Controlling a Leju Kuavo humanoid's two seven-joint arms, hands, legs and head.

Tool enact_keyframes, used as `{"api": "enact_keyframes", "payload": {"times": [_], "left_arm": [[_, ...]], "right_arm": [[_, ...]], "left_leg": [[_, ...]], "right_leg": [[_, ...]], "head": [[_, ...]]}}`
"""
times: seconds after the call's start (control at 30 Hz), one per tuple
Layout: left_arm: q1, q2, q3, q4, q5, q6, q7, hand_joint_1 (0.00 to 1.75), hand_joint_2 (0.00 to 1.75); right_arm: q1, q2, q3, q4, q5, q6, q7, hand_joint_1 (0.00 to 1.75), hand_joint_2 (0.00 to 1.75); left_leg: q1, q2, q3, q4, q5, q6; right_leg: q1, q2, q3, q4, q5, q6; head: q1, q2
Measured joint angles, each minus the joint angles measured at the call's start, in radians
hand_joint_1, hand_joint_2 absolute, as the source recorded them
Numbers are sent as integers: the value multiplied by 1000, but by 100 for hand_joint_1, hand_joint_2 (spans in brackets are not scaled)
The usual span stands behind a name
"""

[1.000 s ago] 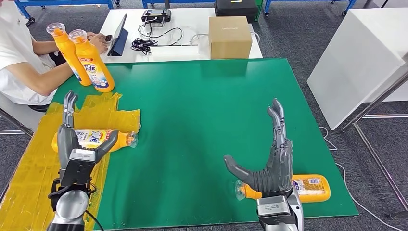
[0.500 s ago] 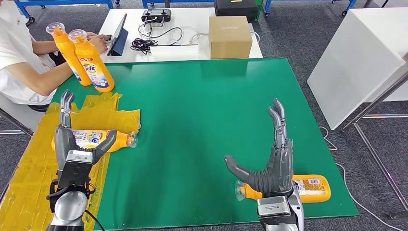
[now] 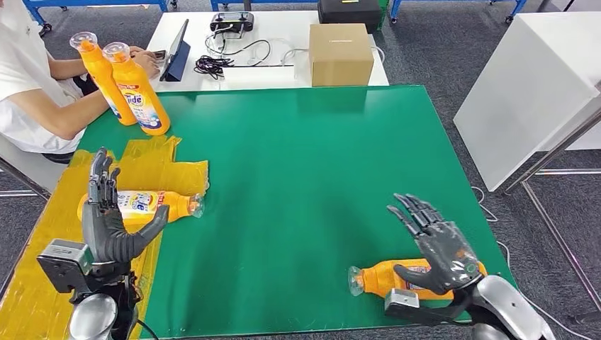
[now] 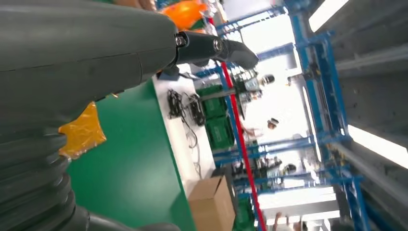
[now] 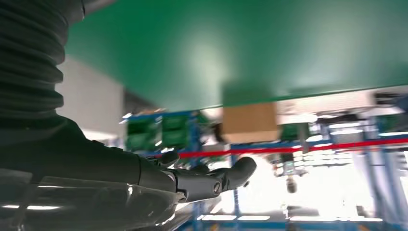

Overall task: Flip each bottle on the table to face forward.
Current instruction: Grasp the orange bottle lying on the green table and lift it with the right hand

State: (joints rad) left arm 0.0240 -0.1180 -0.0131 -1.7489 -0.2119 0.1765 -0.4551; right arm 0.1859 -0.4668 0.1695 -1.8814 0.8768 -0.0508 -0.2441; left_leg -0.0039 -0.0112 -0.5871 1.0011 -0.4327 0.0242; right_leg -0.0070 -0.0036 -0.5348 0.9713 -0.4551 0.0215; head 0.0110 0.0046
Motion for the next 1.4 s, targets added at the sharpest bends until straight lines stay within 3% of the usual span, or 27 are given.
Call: {"api": "enact_keyframes", "payload": {"times": [0.13, 0.3, 0.7, 1.1, 1.4], "left_arm": [[8, -10, -4, 1, 24, 0, 7, 0, 175], [11, -17, -6, 1, 32, -3, 17, 0, 175], [9, -21, -6, 4, 37, -16, 24, 0, 175], [-19, -21, -22, 40, 45, -21, 24, 0, 175], [-38, -21, -31, 64, 46, -21, 25, 0, 175]], "right_arm": [[48, 6, -61, 19, 78, -68, 29, 0, 175], [78, 28, -105, 45, 82, -96, 46, 0, 175], [157, 48, -194, 74, -17, -6, 2, 0, 175], [257, -30, -252, 109, -117, 118, 16, 0, 175], [275, -71, -259, 132, -90, 123, 83, 0, 175]], "left_leg": [[0, 3, 1, 0, -1, 1], [1, 3, 1, 0, -1, 1], [1, 3, 1, 0, -1, 1], [1, 3, 1, 0, -1, 1], [1, 3, 1, 0, -1, 1]], "right_leg": [[0, 2, -1, 0, 0, 0], [2, 2, -1, 0, 0, 0], [1, 2, -1, 0, 0, 0], [1, 2, -1, 0, 0, 0], [1, 2, -1, 0, 0, 0]], "head": [[0, 0], [0, 0], [0, 0], [-1, 0], [0, 0]]}}
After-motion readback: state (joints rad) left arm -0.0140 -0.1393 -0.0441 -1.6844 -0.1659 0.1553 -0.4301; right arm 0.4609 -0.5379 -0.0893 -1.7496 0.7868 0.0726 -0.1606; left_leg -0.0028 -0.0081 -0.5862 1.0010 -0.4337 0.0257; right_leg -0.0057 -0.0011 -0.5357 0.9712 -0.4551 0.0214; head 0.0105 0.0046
